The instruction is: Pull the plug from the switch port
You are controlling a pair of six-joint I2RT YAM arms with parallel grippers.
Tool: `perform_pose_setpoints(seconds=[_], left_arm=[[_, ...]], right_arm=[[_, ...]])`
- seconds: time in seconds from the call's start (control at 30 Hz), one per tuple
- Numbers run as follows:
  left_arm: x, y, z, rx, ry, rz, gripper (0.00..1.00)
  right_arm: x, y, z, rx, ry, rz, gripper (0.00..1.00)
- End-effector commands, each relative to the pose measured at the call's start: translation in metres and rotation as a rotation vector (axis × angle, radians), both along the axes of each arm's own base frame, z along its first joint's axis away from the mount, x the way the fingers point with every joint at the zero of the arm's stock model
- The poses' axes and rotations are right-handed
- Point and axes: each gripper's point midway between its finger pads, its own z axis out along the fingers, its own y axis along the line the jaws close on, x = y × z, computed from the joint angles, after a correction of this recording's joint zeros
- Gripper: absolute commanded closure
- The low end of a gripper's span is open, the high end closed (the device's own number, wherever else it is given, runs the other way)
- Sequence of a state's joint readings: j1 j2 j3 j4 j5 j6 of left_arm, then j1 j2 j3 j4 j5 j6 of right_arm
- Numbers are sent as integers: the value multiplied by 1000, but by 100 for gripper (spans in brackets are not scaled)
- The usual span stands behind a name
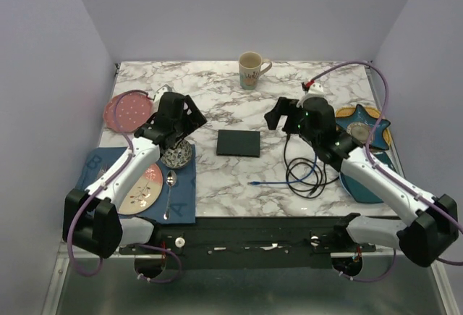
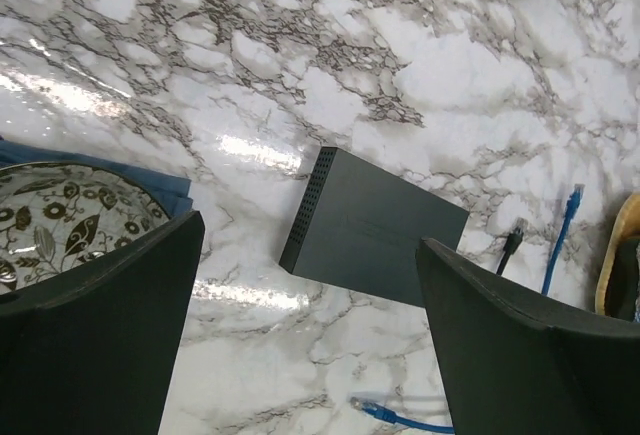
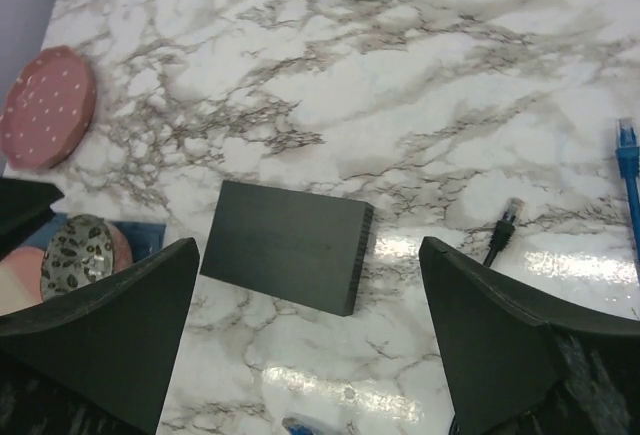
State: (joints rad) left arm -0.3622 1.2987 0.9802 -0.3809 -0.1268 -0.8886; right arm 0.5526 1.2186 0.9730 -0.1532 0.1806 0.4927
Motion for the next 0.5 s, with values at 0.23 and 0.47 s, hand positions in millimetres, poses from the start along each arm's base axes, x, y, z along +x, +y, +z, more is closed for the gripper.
perform_pose_setpoints(seconds=[0.23,0.47], left_arm=[[-30,9,-19,309,143,-28,1],[-42,-12,-16,247,50,-139,1]], right_arm=[[-39,-28,-4,-97,-182,-51,0],[-52,-29,4,-21,-218,-30,0]])
